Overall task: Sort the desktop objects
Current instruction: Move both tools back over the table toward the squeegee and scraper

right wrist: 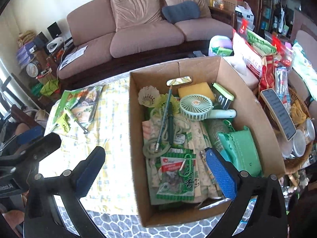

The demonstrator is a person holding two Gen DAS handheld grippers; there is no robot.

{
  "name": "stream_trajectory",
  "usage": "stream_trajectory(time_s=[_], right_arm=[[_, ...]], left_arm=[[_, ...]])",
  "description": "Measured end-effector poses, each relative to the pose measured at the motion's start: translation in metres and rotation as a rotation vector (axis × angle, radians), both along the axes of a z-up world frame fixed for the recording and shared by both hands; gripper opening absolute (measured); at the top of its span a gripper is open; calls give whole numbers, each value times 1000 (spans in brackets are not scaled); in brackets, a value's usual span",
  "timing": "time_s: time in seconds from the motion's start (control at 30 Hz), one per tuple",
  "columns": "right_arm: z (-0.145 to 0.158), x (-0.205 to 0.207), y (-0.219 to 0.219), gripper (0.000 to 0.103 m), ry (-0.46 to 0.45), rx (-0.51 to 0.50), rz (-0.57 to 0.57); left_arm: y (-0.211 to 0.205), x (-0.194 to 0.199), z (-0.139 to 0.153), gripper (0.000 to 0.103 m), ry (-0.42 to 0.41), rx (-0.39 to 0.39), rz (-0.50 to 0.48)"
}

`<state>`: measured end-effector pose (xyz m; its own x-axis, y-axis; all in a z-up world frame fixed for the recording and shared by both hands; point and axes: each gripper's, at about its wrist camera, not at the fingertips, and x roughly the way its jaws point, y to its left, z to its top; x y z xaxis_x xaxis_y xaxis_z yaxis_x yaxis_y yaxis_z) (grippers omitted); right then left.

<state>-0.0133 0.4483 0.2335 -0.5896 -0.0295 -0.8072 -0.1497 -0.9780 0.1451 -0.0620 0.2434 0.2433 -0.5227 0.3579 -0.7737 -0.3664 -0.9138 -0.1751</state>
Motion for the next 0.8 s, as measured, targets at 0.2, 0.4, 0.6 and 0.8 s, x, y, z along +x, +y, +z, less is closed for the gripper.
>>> stream_trajectory(time_s=[0.2,0.4,0.6,0.8], right_arm=[[18,9,-34,103,21,20,16],[25,10,-82,103,39,43,86],[15,-4,-139,103,57,72,171],[-10,-32,-193,103,59,112,258]], left_arm=[[-44,10,10,103,14,-24,23],[-105,12,13,103,23,-41,51],[-190,-4,-6,103,31,-82,141],[-263,-34,-49,103,-35,-45,223]])
